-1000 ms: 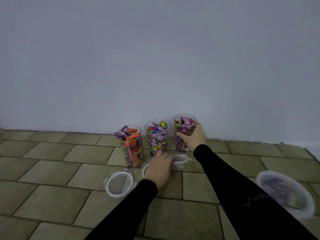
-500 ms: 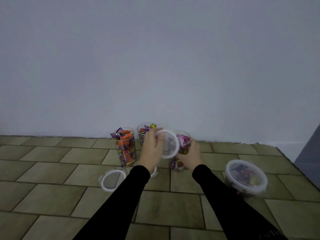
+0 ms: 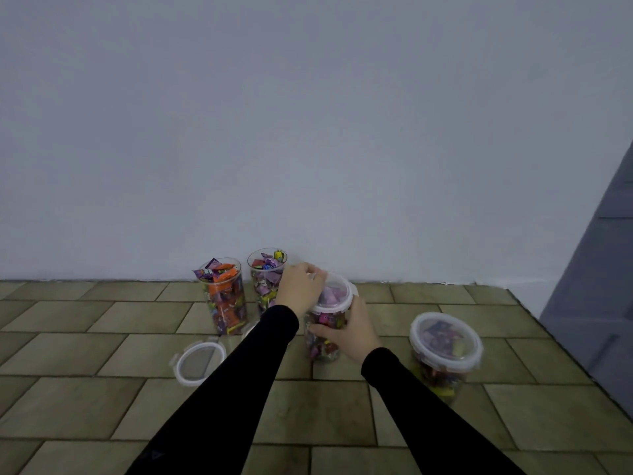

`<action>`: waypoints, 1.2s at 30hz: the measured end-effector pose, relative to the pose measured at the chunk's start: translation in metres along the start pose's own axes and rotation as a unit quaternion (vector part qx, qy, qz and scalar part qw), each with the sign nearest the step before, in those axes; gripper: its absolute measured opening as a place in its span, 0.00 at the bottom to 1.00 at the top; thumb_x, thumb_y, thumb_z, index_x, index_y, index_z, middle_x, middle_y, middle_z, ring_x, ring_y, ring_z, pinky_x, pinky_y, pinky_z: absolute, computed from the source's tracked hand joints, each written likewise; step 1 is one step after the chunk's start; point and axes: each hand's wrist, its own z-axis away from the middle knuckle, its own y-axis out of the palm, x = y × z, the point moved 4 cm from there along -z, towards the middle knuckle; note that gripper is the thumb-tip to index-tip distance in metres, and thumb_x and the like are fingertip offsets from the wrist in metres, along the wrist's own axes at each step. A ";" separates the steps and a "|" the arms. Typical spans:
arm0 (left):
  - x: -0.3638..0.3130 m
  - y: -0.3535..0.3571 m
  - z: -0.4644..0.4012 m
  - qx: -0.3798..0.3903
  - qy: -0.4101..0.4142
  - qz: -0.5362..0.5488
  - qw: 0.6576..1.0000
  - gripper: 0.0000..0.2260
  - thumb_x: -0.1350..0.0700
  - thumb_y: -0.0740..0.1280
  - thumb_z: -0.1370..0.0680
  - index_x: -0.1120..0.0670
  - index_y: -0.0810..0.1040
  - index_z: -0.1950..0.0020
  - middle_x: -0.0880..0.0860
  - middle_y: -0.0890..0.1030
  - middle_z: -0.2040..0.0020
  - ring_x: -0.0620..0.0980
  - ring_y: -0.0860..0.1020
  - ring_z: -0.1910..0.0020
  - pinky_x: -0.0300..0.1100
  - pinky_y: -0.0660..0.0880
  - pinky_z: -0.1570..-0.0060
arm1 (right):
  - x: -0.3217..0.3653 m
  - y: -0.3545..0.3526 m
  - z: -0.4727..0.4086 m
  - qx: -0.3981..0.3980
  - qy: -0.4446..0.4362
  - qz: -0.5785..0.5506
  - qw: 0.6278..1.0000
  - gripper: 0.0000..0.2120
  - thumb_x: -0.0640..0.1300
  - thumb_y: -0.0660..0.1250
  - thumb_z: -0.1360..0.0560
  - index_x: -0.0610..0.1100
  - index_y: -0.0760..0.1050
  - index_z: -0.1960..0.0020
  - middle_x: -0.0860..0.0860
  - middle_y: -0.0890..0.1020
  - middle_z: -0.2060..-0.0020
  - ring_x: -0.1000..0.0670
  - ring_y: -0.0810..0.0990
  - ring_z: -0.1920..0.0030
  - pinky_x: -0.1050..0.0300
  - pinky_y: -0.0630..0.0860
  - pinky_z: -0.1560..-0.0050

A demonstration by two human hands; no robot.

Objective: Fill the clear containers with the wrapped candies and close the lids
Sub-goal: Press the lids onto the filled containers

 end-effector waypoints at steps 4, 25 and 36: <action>0.006 0.004 -0.001 -0.014 -0.028 0.023 0.999 0.16 0.51 0.64 0.20 0.60 0.77 0.38 0.55 0.80 0.42 0.51 0.77 0.44 0.38 0.68 0.46 | -0.003 0.000 -0.002 0.002 0.005 -0.001 1.000 0.46 0.55 0.80 0.47 0.48 0.66 0.34 0.52 0.75 0.40 0.53 0.76 0.40 0.54 0.75 0.40; -0.018 -0.003 -0.004 -0.024 0.121 -0.335 0.934 0.15 0.50 0.56 0.19 0.54 0.80 0.45 0.53 0.78 0.43 0.55 0.71 0.42 0.48 0.70 0.47 | -0.006 -0.001 -0.001 0.025 0.013 0.002 1.000 0.44 0.51 0.82 0.43 0.48 0.63 0.33 0.52 0.72 0.38 0.52 0.73 0.39 0.55 0.74 0.38; -0.046 0.014 0.002 0.097 0.343 -0.460 0.813 0.16 0.58 0.61 0.21 0.44 0.73 0.35 0.48 0.70 0.35 0.51 0.67 0.39 0.43 0.63 0.47 | -0.008 0.000 0.000 0.039 0.018 -0.009 0.999 0.47 0.61 0.79 0.48 0.55 0.65 0.33 0.54 0.73 0.37 0.54 0.74 0.37 0.50 0.75 0.37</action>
